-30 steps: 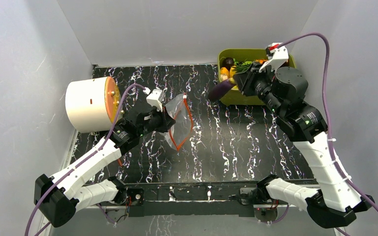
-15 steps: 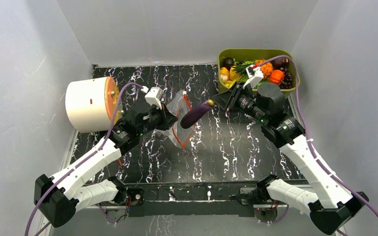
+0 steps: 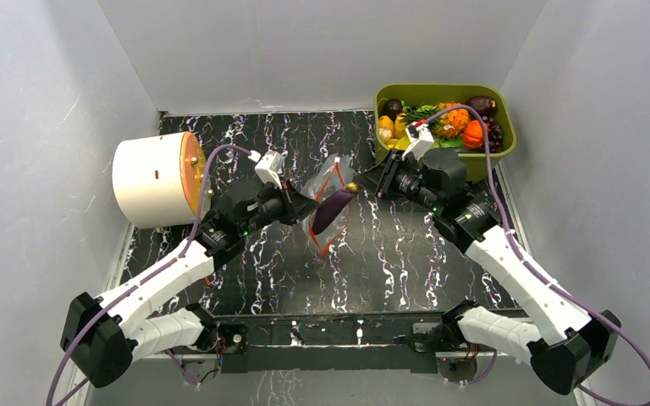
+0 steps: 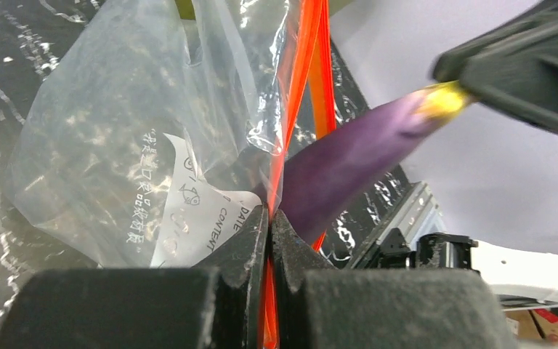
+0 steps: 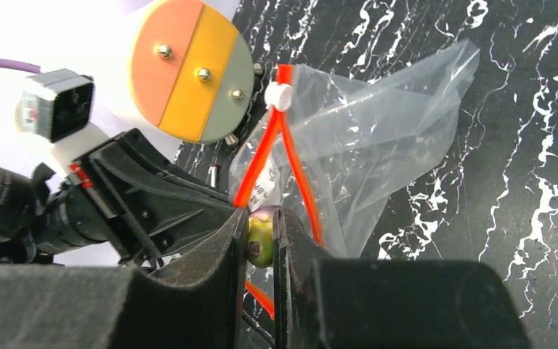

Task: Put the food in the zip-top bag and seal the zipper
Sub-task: Place the fake vegetable in the zipper food storage bag.

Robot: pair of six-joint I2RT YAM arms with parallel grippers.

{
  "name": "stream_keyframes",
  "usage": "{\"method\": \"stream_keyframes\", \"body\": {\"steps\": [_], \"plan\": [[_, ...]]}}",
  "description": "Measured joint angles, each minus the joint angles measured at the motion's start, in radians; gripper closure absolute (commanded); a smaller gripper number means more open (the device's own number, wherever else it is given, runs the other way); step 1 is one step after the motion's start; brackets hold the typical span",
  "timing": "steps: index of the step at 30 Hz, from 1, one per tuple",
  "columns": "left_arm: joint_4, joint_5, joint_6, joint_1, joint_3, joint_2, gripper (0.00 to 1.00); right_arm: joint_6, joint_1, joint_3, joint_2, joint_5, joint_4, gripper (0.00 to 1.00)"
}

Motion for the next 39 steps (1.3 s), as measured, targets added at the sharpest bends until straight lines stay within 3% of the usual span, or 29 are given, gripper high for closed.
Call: {"method": "stream_keyframes", "body": {"steps": [21,23,28,33,39], "plan": [[0.237,0.176,-0.068,0.000,-0.017,0.073,1.00,-0.033,0.050,-0.019,0.092,0.041,0.008,0.98],[0.245,0.189,-0.073,0.000,-0.020,0.074,1.00,-0.026,0.050,-0.040,0.092,0.046,0.021,0.93],[0.238,0.178,-0.067,0.000,-0.018,0.086,1.00,-0.032,0.050,-0.047,0.107,0.071,0.020,0.67],[0.215,0.138,-0.051,0.000,-0.011,0.147,1.00,-0.076,0.050,0.029,0.151,0.094,-0.033,0.47],[0.187,0.064,-0.042,0.000,-0.010,0.167,1.00,-0.149,0.051,0.124,0.164,0.158,-0.105,0.33]]}}
